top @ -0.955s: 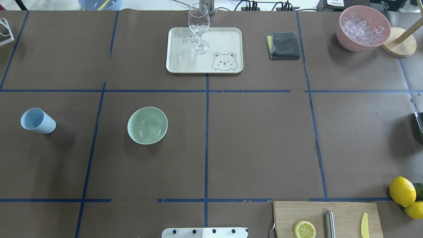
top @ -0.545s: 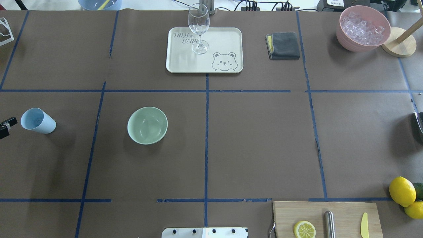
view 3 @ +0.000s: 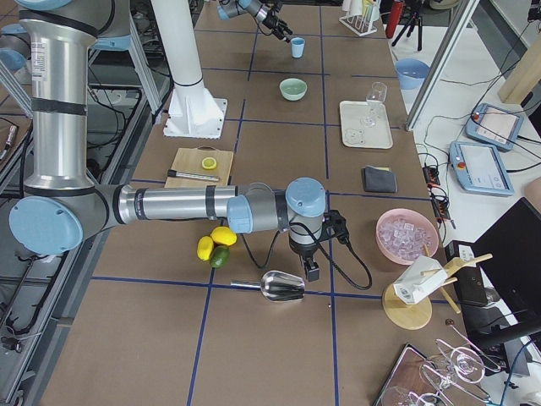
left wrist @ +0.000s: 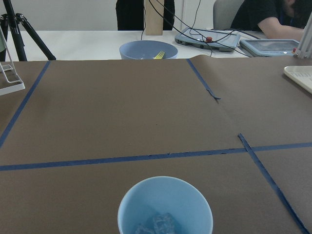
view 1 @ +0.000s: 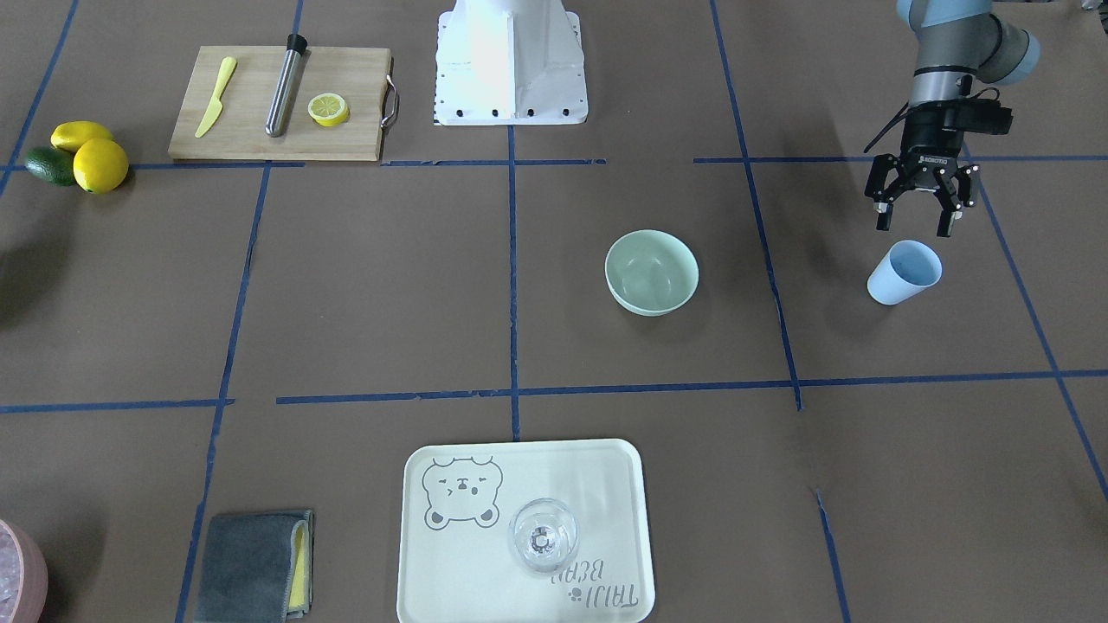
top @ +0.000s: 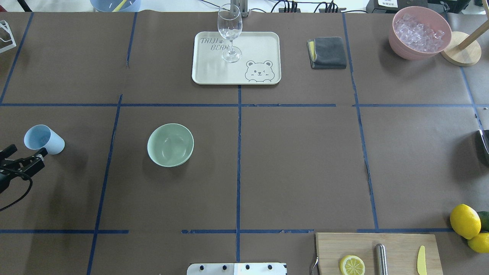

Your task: Pour ice into bowl

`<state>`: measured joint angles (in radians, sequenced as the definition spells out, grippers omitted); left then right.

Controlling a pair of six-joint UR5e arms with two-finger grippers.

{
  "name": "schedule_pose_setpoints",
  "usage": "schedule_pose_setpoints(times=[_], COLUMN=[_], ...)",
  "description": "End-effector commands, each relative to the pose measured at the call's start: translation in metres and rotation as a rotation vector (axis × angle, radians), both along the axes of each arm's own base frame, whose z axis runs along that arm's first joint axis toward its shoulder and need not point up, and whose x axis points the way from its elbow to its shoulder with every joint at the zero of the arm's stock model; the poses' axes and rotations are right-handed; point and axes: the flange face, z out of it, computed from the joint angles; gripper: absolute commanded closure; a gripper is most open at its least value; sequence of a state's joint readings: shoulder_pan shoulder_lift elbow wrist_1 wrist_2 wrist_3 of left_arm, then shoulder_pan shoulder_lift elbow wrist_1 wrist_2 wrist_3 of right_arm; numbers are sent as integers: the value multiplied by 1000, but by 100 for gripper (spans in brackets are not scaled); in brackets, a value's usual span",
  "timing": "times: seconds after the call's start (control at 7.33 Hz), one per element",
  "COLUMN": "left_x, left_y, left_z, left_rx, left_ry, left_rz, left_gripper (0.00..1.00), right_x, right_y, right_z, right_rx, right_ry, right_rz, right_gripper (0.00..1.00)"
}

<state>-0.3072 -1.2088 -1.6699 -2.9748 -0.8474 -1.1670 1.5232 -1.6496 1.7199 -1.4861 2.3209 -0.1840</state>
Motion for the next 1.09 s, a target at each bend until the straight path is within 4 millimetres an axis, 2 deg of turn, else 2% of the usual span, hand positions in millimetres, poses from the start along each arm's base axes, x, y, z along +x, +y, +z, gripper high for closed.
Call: schedule_pose_setpoints(times=[0.0, 0.27, 0.68, 0.95], left_x=[37, 37, 54, 41], left_y=[-11, -12, -22, -33], left_z=[17, 25, 25, 35], left_rx=[-3, 0, 3, -10], left_ry=[-27, -42, -22, -29], left_rz=[-63, -78, -103, -146], left_gripper=[0, 0, 0, 0], right_x=[0, 0, 1, 1], right_y=[2, 1, 1, 0], right_z=[0, 0, -1, -2], right_rx=[0, 2, 3, 5], right_ry=[2, 1, 1, 3], right_rz=[0, 0, 2, 2], right_gripper=[0, 0, 0, 0])
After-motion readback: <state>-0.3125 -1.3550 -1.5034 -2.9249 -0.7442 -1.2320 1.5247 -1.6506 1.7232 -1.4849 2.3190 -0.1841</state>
